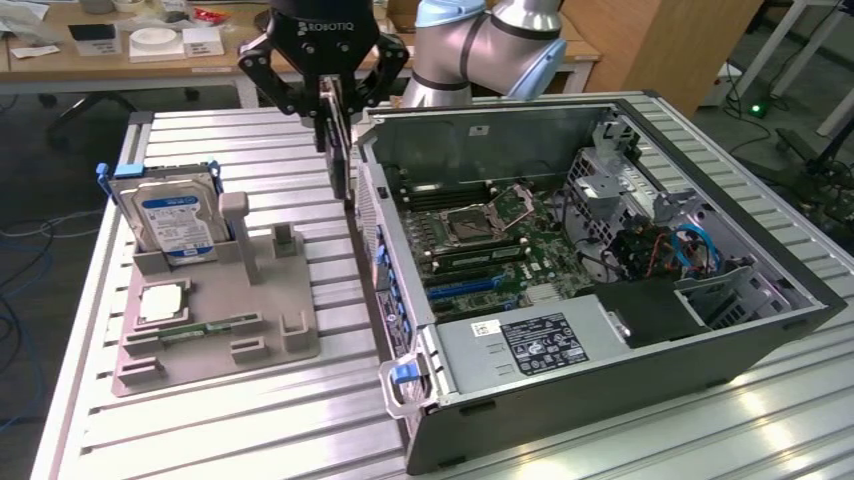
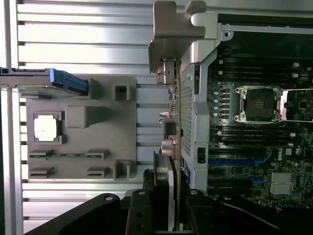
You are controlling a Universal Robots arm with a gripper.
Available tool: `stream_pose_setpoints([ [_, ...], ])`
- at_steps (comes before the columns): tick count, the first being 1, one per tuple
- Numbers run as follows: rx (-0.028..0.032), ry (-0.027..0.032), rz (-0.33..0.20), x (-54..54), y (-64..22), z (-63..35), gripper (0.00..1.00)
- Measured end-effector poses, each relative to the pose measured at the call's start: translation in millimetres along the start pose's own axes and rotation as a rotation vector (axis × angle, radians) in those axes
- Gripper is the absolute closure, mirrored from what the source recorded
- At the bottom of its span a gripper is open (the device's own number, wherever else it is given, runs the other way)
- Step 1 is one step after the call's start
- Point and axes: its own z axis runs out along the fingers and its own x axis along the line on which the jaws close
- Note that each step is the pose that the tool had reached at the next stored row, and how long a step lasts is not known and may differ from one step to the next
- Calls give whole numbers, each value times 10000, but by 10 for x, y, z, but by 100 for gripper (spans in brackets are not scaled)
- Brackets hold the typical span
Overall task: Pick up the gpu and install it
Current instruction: 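Pick up the gpu and move the gpu toward the slot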
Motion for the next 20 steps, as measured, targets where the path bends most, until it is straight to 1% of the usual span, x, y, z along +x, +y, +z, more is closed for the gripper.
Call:
stream_pose_setpoints([
  [20,0,0,0,-247,1,6,72],
])
